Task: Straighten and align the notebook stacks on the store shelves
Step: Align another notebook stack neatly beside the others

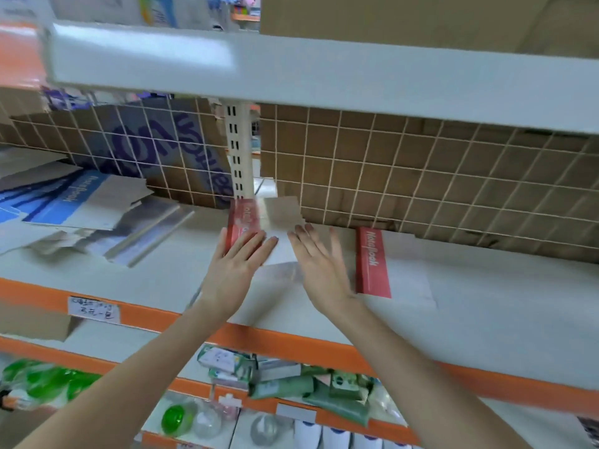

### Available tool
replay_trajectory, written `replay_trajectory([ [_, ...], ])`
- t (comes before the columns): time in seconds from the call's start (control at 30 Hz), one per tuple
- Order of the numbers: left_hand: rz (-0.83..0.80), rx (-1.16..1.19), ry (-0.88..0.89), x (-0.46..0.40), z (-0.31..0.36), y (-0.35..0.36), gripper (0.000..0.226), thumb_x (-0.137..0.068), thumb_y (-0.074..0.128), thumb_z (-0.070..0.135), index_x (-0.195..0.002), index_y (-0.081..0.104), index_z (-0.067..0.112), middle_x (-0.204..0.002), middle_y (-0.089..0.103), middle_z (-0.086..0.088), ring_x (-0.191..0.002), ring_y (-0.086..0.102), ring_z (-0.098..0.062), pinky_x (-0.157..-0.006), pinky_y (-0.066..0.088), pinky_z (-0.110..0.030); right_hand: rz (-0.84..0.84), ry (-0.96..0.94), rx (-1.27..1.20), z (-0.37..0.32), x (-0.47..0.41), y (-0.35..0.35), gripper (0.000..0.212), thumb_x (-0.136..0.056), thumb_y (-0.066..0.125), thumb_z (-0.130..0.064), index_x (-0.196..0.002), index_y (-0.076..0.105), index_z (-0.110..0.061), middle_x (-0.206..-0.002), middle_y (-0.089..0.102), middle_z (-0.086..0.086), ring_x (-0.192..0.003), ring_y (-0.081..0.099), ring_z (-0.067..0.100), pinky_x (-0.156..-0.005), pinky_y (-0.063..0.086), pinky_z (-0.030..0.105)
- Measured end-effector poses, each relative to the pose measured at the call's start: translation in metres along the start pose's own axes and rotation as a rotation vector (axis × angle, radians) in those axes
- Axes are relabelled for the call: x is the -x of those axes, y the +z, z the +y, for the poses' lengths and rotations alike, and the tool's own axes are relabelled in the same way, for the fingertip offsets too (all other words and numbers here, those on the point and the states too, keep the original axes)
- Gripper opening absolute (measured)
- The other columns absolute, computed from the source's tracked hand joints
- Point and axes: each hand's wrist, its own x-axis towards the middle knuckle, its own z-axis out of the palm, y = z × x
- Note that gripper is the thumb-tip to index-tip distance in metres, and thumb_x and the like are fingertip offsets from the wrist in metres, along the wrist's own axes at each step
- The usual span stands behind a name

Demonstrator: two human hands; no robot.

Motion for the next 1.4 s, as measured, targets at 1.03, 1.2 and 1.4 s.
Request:
replay_trajectory([
  [1.03,-0.601,0.268,-0.06,-0.023,0.149,0.061,0.067,-0.091,0.023,0.065,-0.146,0.029,0.028,-0.152,0.028,0.011,-0.144,0.012,-0.014,-0.114,-0.009,-0.05,-0.422,0.503,-0.255,0.172,0.135,0.008,0.062,-0.096,0.036,-0.026,-0.152,0.009,-0.023,-0.16,-0.004,-0.005,-0.145,-0.014,0.012,-0.113,-0.016,0.043],
  [1.2,-0.584,0.284,-0.09,-0.023,0.148,0.063,0.067,-0.091,0.025,0.065,-0.146,0.029,0.026,-0.153,0.027,0.01,-0.145,0.01,-0.015,-0.115,-0.006,-0.049,-0.319,0.569,-0.395,0.18,0.142,0.01,0.067,-0.09,0.048,-0.026,-0.151,0.019,-0.027,-0.16,0.005,-0.003,-0.146,-0.009,0.01,-0.114,-0.015,0.039],
  [1.4,-0.583,0.295,-0.084,-0.026,0.147,0.069,0.064,-0.093,0.028,0.06,-0.146,0.031,0.024,-0.153,0.026,0.009,-0.145,0.008,-0.016,-0.115,-0.006,-0.047,-0.284,0.583,-0.407,0.184,0.143,0.007,0.061,-0.091,0.05,-0.029,-0.148,0.027,-0.027,-0.157,0.019,-0.008,-0.145,-0.001,0.008,-0.115,-0.011,0.042],
])
